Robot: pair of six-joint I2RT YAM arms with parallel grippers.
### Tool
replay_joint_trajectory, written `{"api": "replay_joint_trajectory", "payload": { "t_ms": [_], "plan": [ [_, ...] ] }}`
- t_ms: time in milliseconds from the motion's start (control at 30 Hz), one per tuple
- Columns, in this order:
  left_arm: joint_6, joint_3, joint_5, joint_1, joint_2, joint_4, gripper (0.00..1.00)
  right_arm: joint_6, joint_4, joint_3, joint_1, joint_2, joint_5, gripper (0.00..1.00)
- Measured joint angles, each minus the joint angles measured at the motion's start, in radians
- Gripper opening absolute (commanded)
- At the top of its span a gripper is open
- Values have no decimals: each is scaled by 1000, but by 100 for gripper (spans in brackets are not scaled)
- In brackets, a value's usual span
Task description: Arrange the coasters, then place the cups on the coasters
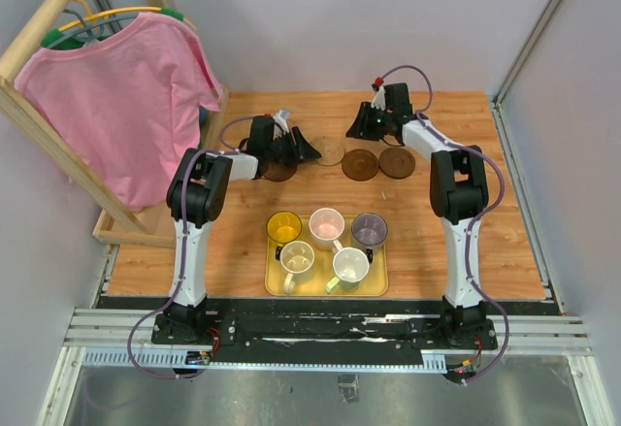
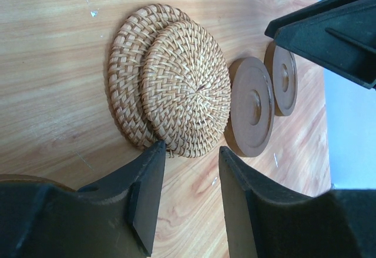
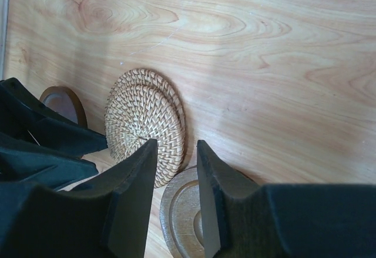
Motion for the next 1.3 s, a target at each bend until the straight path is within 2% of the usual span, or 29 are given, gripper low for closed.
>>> {"api": "replay_joint_trajectory", "payload": {
  "t_ms": [500,700,1133,1300],
  "plan": [
    [7,19,-7,0,5,-25,47,85,79,3,-21,110,-166,30],
    [7,23,-8,0,6,-28,47,110,105,3,-32,121,-203,26],
    [7,24,-9,0,8,-28,47,142,149,3,-33,145,-261,29],
    [7,24,-9,0,8,-28,47,146,156,3,-33,151,-271,27]
  ]
}}
